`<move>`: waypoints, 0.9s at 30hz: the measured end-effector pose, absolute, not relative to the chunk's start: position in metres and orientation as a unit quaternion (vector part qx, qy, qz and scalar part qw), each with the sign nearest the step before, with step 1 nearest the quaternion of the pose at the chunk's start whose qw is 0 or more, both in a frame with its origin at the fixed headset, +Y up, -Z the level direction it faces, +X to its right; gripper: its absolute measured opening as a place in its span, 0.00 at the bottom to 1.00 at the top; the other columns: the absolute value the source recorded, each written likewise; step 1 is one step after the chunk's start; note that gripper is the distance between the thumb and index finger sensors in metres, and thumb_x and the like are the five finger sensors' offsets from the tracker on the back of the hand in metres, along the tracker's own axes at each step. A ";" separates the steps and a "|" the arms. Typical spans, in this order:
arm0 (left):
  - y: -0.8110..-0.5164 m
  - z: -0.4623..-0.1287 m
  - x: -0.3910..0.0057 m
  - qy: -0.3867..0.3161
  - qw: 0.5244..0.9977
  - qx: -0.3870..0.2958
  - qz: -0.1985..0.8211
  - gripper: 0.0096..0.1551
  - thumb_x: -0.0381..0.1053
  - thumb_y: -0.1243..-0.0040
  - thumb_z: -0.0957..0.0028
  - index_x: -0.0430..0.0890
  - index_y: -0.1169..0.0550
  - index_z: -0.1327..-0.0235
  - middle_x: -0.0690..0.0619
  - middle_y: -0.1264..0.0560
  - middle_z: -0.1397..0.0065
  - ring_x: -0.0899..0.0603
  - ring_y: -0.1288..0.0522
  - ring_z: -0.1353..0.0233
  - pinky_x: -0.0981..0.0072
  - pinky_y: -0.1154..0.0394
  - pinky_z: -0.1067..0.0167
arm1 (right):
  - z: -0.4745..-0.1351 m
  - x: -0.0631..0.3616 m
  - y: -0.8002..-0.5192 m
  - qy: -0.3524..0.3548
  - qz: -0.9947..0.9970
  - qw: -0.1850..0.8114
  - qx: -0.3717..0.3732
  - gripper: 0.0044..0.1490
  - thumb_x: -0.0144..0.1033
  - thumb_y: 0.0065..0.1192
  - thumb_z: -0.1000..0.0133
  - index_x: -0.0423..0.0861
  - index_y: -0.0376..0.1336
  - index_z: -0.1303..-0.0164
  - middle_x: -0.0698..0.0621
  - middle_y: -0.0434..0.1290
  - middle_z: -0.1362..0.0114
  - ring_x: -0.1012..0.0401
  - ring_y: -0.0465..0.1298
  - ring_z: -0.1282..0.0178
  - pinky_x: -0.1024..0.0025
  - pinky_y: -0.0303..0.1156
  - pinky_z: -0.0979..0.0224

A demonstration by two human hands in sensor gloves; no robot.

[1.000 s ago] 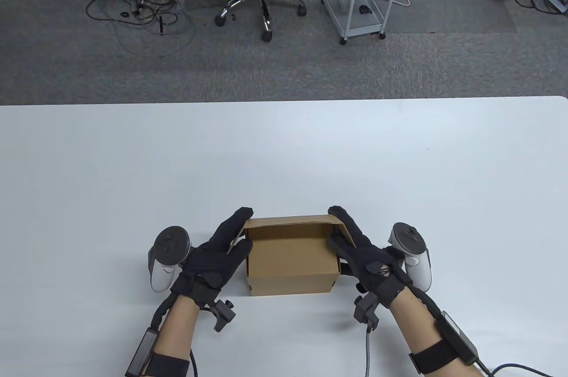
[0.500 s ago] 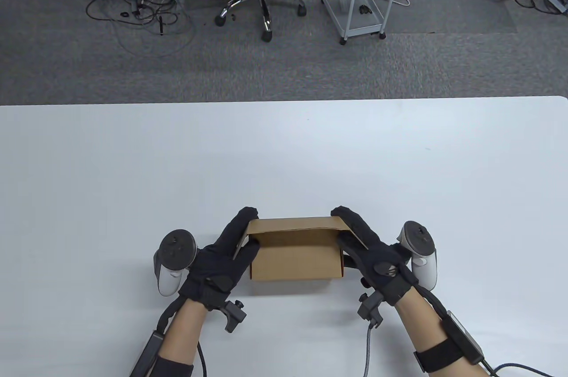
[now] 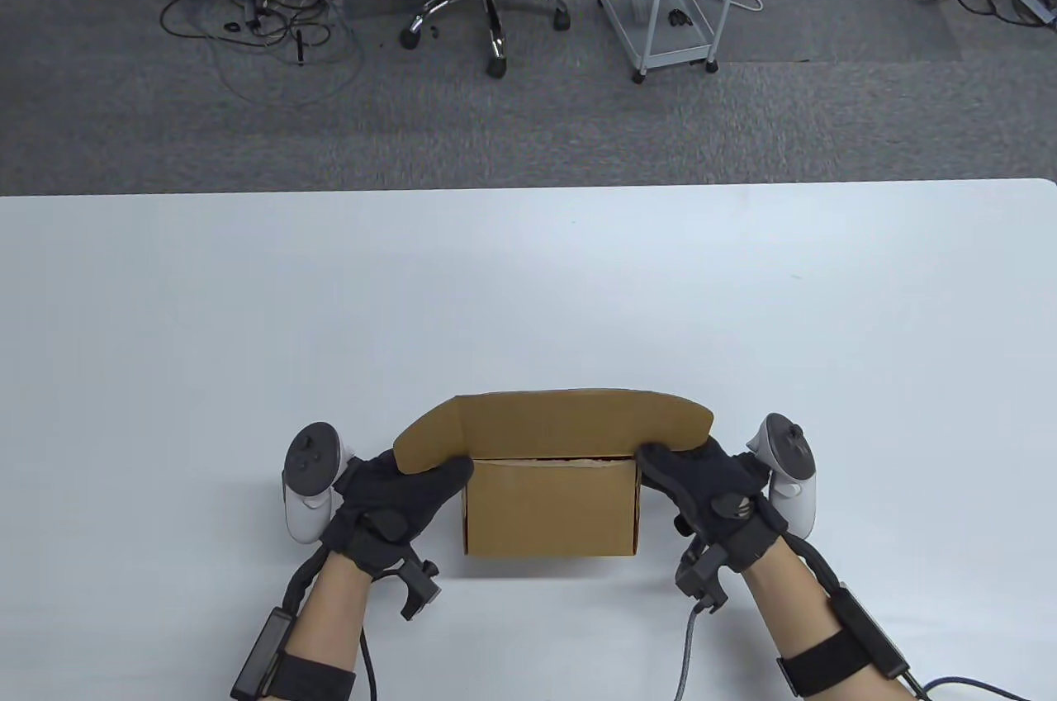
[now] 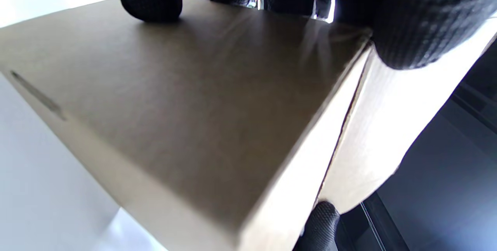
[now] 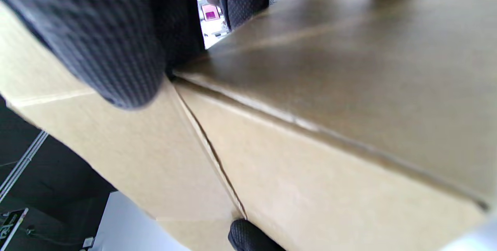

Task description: Open four flaps of mailer box and unpack office supplies

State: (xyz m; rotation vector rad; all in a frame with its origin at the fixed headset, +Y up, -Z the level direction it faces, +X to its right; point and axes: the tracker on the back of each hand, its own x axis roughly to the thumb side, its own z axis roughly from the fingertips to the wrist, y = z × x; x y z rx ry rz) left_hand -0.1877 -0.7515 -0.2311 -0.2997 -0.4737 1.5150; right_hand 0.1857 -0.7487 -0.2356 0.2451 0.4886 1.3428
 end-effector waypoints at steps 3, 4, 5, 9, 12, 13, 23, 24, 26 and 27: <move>-0.755 -0.233 -0.188 -0.243 0.677 -0.179 0.672 0.23 0.74 0.26 0.51 0.76 0.17 0.42 0.73 0.29 0.18 0.54 0.48 0.09 0.42 0.41 0.21 | -0.239 0.188 -0.753 0.242 0.614 0.738 0.142 0.21 0.58 0.82 0.53 0.69 0.76 0.50 0.57 0.61 0.14 0.40 0.42 0.13 0.28 0.52 0.22; -0.756 -0.234 -0.188 -0.256 0.670 -0.198 0.668 0.23 0.74 0.25 0.51 0.76 0.17 0.43 0.74 0.29 0.18 0.56 0.49 0.09 0.44 0.43 0.20 | -0.240 0.189 -0.753 0.254 0.609 0.737 0.148 0.21 0.57 0.83 0.54 0.68 0.77 0.51 0.58 0.62 0.15 0.41 0.42 0.12 0.28 0.51 0.21; -0.757 -0.234 -0.189 -0.261 0.668 -0.208 0.665 0.23 0.74 0.24 0.52 0.77 0.16 0.44 0.75 0.29 0.18 0.57 0.50 0.09 0.45 0.44 0.19 | -0.241 0.189 -0.754 0.262 0.609 0.732 0.156 0.21 0.57 0.84 0.55 0.68 0.78 0.52 0.58 0.62 0.15 0.42 0.41 0.12 0.28 0.50 0.21; -0.758 -0.234 -0.189 -0.277 0.663 -0.227 0.657 0.21 0.74 0.21 0.53 0.77 0.15 0.47 0.78 0.29 0.18 0.61 0.52 0.09 0.47 0.47 0.17 | -0.243 0.190 -0.754 0.273 0.620 0.712 0.182 0.20 0.55 0.87 0.57 0.69 0.78 0.55 0.63 0.64 0.15 0.46 0.40 0.11 0.31 0.47 0.19; -0.757 -0.234 -0.189 -0.275 0.666 -0.217 0.659 0.20 0.71 0.18 0.54 0.77 0.14 0.49 0.79 0.29 0.19 0.62 0.53 0.10 0.53 0.49 0.16 | -0.244 0.188 -0.755 0.261 0.627 0.707 0.198 0.19 0.52 0.89 0.57 0.68 0.79 0.57 0.65 0.66 0.17 0.47 0.40 0.12 0.38 0.50 0.16; -0.759 -0.235 -0.189 -0.275 0.666 -0.220 0.658 0.20 0.71 0.18 0.55 0.77 0.14 0.49 0.79 0.29 0.18 0.63 0.54 0.10 0.54 0.49 0.16 | -0.244 0.187 -0.757 0.262 0.628 0.705 0.202 0.19 0.51 0.89 0.58 0.67 0.79 0.57 0.66 0.67 0.18 0.48 0.39 0.12 0.40 0.50 0.15; -0.761 -0.235 -0.195 -0.259 0.738 -0.234 0.578 0.20 0.66 0.16 0.53 0.78 0.14 0.49 0.82 0.36 0.15 0.66 0.59 0.12 0.55 0.47 0.17 | -0.248 0.189 -0.771 0.289 0.663 0.663 0.193 0.19 0.43 0.92 0.58 0.66 0.80 0.58 0.74 0.63 0.17 0.59 0.41 0.11 0.42 0.50 0.15; -0.762 -0.235 -0.195 -0.257 0.740 -0.237 0.575 0.20 0.66 0.16 0.53 0.78 0.14 0.49 0.82 0.36 0.15 0.65 0.60 0.12 0.55 0.47 0.17 | -0.248 0.189 -0.771 0.292 0.665 0.660 0.191 0.19 0.43 0.92 0.58 0.65 0.80 0.58 0.75 0.63 0.17 0.59 0.41 0.11 0.41 0.50 0.15; -0.767 -0.235 -0.197 -0.253 0.744 -0.256 0.563 0.20 0.65 0.17 0.52 0.79 0.15 0.48 0.85 0.39 0.14 0.63 0.61 0.11 0.53 0.48 0.17 | -0.248 0.189 -0.774 0.295 0.672 0.653 0.186 0.20 0.41 0.92 0.57 0.63 0.80 0.56 0.75 0.63 0.17 0.59 0.42 0.11 0.39 0.50 0.16; -0.769 -0.235 -0.198 -0.254 0.743 -0.264 0.560 0.20 0.64 0.17 0.51 0.79 0.15 0.48 0.86 0.40 0.14 0.62 0.62 0.11 0.53 0.48 0.16 | -0.247 0.188 -0.775 0.298 0.676 0.648 0.186 0.20 0.40 0.92 0.57 0.63 0.80 0.56 0.76 0.62 0.17 0.59 0.42 0.11 0.38 0.51 0.16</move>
